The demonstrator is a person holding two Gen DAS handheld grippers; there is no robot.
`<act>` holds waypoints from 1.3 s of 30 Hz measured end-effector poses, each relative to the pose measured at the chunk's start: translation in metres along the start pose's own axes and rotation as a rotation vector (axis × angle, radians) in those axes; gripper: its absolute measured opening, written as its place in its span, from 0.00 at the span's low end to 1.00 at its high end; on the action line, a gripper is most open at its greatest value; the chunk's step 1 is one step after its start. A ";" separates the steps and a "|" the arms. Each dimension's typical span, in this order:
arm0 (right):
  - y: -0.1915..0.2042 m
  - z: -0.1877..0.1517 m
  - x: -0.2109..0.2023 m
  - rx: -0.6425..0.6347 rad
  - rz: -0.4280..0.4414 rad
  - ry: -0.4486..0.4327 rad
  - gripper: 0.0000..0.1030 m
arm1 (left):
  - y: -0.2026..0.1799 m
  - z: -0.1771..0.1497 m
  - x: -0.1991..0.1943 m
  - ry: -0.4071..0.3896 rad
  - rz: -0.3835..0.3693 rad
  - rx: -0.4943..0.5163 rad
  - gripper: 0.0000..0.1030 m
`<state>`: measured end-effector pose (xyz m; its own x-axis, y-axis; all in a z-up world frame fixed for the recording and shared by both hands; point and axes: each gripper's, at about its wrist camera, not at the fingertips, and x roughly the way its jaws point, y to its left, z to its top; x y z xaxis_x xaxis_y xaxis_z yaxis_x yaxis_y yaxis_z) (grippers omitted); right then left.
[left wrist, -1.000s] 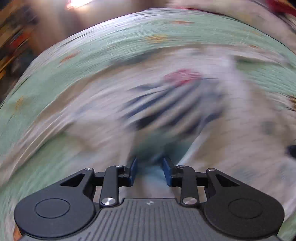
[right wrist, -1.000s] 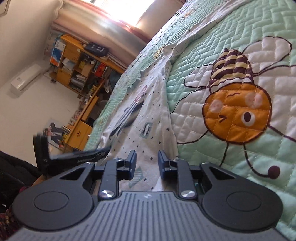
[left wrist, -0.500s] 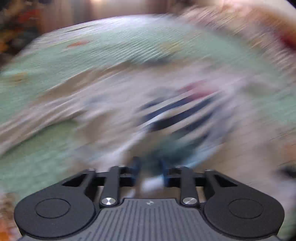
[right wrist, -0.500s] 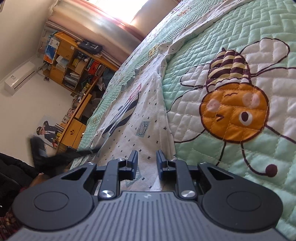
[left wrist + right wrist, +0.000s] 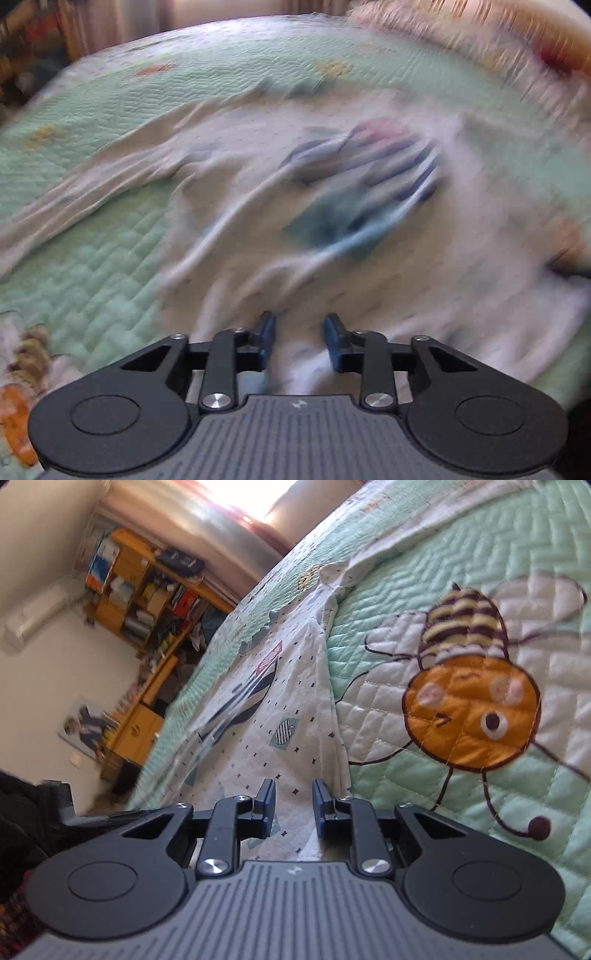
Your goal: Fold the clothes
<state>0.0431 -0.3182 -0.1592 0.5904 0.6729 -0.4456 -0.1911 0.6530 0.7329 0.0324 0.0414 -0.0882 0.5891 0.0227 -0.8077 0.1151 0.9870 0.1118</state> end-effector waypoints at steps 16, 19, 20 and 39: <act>-0.001 -0.023 -0.054 0.041 -0.054 -0.084 0.69 | 0.058 -0.066 -0.046 -0.017 -0.091 -0.403 0.73; 0.003 -0.019 -0.050 0.019 -0.064 -0.070 0.69 | 0.046 -0.068 -0.041 -0.014 -0.072 -0.356 0.79; 0.005 -0.018 -0.048 0.012 -0.062 -0.065 0.69 | 0.043 -0.068 -0.039 -0.012 -0.077 -0.340 0.78; 0.034 0.020 -0.082 -0.163 -0.086 -0.010 0.06 | 0.088 -0.085 -0.052 0.049 -0.432 -0.769 0.05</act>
<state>0.0037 -0.3584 -0.0878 0.6173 0.6092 -0.4978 -0.2632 0.7562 0.5991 -0.0562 0.1409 -0.0851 0.5813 -0.3877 -0.7154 -0.2607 0.7441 -0.6151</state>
